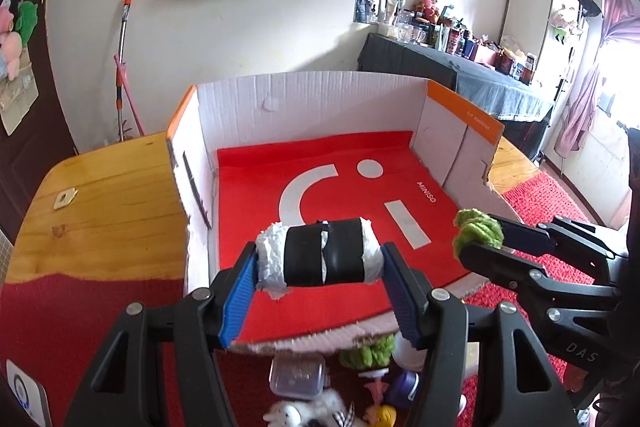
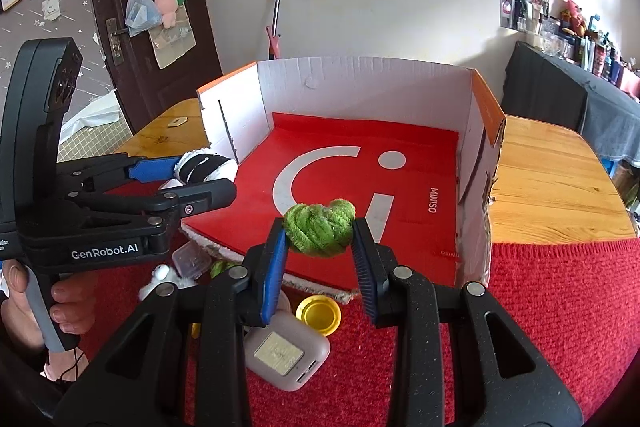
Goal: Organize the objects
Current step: 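Lift the roll with the left gripper while the right gripper carries the green ball into the box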
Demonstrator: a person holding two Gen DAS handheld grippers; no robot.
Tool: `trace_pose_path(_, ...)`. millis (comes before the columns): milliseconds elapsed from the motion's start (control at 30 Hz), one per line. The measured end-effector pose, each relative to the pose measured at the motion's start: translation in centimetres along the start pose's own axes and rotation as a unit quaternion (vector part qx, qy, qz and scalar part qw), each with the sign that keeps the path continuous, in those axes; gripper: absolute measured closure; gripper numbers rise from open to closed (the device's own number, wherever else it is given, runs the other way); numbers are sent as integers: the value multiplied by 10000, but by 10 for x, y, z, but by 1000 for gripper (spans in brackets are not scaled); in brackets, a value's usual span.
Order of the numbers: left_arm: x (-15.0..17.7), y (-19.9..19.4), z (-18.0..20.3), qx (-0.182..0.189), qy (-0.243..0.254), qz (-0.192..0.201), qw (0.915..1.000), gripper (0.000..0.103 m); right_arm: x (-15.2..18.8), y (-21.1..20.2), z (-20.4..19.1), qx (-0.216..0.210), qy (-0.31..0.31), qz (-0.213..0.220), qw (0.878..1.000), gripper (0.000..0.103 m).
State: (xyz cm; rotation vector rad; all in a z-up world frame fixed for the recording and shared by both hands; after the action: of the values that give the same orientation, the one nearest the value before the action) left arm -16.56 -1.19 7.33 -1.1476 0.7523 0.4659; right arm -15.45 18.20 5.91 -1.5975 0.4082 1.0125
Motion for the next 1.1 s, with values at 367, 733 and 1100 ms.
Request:
trace_pose_path(367, -25, 18, -10, 80, 4, -44, 10000, 41, -19, 21, 11, -58, 181, -179, 9997, 72)
trace_pose_path(733, -36, 53, -23, 112, -118, -367, 9992, 41, -33, 46, 15, 43, 164, -318, 9994, 72)
trace_pose_path(1100, -40, 87, -42, 152, -358, -838, 9957, 41, -37, 80, 18, 115, 118, -712, 9973, 72)
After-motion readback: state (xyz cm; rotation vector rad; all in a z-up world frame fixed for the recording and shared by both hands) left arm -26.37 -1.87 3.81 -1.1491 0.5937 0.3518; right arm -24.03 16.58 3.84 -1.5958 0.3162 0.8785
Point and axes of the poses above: each gripper's, at about its wrist camera, not at the fingertips, and y roughly the way its jaws point, z to its right, x to its underside, the point moved 1 cm from there along y, roughly the way its jaws point, and after that the axes turned 12 degrees about x, right-handed, at the moved point
